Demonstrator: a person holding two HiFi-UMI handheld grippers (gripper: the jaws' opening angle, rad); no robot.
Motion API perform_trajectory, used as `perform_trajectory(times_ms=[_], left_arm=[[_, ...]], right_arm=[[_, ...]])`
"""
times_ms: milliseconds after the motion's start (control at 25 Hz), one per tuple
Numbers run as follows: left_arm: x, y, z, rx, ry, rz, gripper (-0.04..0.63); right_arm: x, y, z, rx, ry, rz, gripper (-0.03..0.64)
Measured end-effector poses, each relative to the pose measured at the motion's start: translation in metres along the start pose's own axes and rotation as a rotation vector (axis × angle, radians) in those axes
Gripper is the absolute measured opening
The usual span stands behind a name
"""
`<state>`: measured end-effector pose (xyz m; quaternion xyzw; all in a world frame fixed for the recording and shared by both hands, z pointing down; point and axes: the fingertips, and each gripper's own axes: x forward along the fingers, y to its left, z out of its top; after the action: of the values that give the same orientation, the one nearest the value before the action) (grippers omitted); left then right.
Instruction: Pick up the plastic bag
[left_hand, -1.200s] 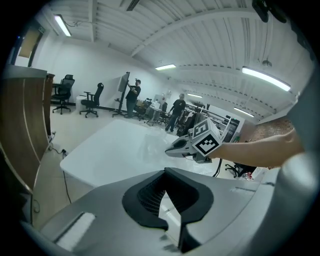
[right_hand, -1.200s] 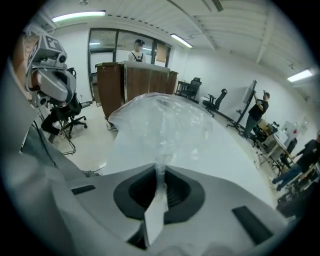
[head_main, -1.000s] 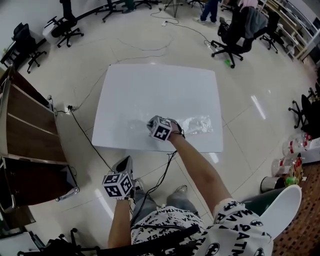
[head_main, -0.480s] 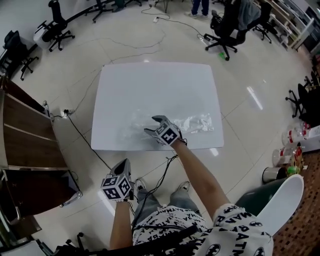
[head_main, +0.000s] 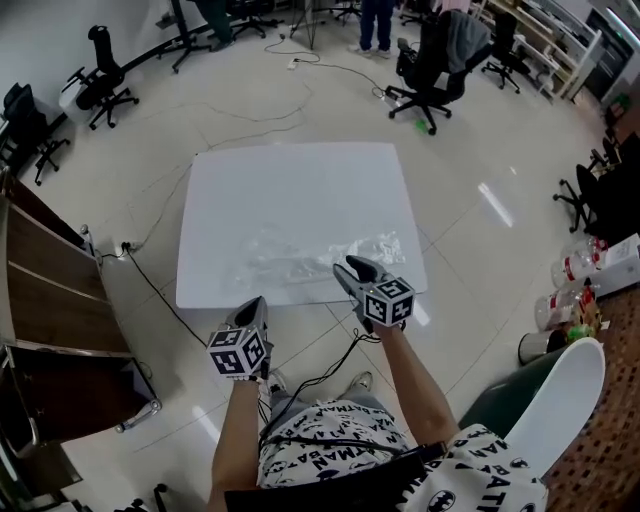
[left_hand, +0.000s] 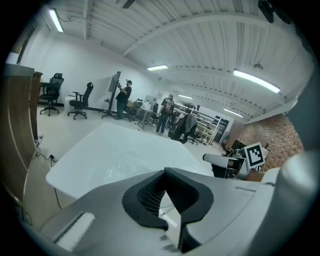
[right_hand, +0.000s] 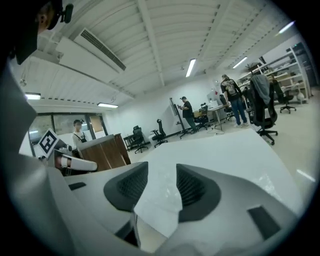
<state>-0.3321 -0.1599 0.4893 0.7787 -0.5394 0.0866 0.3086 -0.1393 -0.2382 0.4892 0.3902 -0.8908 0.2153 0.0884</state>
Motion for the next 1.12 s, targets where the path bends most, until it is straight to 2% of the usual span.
perform_trajectory(times_ms=[40, 120, 200, 360, 440, 600, 800, 1120], left_arm=[[0.002, -0.006, 0.004, 0.011, -0.007, -0.011, 0.000], [0.004, -0.018, 0.010, 0.032, -0.020, -0.026, 0.000], [0.004, -0.029, 0.013, 0.055, -0.036, -0.034, 0.000], [0.004, -0.044, 0.019, 0.107, -0.069, -0.047, 0.000], [0.003, -0.050, 0.017, 0.120, -0.070, -0.056, 0.000], [-0.002, -0.069, 0.007, 0.117, -0.058, -0.087, 0.000], [-0.009, -0.087, 0.013, 0.131, -0.070, -0.111, 0.000], [-0.018, -0.090, 0.015, 0.140, -0.079, -0.119, 0.000]], right_arm=[[-0.013, 0.000, 0.005, 0.003, -0.020, -0.018, 0.163], [-0.037, 0.000, 0.011, -0.002, -0.047, -0.065, 0.063], [-0.057, 0.001, 0.012, -0.013, -0.048, -0.115, 0.002], [-0.081, -0.004, -0.007, 0.020, 0.055, -0.252, 0.002], [-0.086, -0.003, -0.013, 0.046, 0.090, -0.281, 0.002], [-0.107, 0.004, -0.002, 0.039, 0.069, -0.287, 0.002], [-0.129, 0.012, 0.013, 0.044, 0.018, -0.310, 0.002], [-0.124, 0.036, 0.005, 0.026, 0.000, -0.268, 0.002]])
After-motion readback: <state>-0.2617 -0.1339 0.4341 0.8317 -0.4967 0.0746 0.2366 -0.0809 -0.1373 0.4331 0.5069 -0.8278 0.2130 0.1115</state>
